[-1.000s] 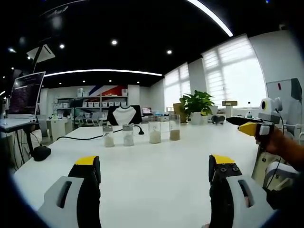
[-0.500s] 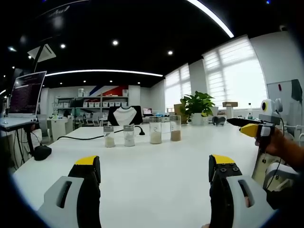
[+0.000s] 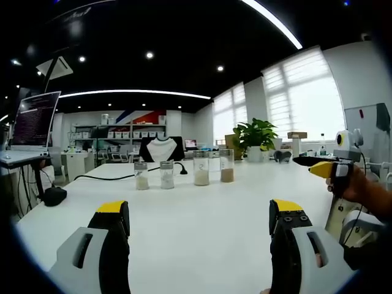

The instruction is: Rotate the seasoning bottle until the label or dispensing opening points toward the visible target arrow and the bottle remains upright within the marked orientation range

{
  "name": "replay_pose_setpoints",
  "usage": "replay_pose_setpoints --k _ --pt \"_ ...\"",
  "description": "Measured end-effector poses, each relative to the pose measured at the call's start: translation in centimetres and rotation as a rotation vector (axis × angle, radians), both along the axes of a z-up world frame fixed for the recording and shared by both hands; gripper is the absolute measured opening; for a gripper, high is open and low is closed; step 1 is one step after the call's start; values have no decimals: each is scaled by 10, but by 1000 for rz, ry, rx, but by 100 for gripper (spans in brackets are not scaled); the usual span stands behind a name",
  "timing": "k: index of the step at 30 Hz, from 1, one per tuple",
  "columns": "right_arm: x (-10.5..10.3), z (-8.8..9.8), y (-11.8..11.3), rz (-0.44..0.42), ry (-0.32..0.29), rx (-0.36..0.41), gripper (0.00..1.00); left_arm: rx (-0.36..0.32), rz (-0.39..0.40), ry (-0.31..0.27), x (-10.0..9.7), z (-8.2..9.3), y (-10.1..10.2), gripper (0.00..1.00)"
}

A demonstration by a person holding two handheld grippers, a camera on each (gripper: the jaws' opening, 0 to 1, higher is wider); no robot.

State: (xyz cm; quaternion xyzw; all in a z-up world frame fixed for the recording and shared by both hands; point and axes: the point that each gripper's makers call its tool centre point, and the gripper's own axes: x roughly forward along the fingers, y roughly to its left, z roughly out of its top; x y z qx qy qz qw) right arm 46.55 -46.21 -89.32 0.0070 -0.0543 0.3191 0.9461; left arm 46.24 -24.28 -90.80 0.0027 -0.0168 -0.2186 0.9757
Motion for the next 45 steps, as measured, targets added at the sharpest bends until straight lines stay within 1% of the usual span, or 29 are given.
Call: replay_pose_setpoints --k 8,12,15,18,20,23,27,32,38,40,42,44,45 --pt "1 -4 -2 -8 18 -11 100 4 -1 3 1 -1 -1 100" --pt "5 -8 -6 -34 36 -30 100 -21 -3 5 3 1 -1 100" --pt "5 -9 -4 -33 32 -38 100 -14 10 6 5 3 0 100" --pt "5 -11 -1 -44 10 -93 100 0 3 9 7 3 -1 100" --pt "6 -12 -2 -45 9 -98 100 9 7 9 8 4 0 100" --pt "6 -12 -2 -32 10 -84 100 20 4 11 11 4 0 100" --pt "6 -12 -1 -34 5 -86 99 44 10 16 18 2 3 100" --pt "8 -14 1 -32 1 -100 99 47 18 20 28 2 9 100" --pt "9 -15 1 -43 -20 -145 99 58 6 36 39 -3 9 100" --pt "10 -17 0 -44 -12 -149 99 61 4 48 44 -6 11 100" --pt "10 -19 0 -37 -1 -144 99 64 8 47 49 -8 14 100" --pt "10 -19 -1 -38 -4 -146 99 97 15 60 54 -12 16 100" --pt "10 -19 -1 -41 -4 -149 99 96 10 59 56 -11 16 100"
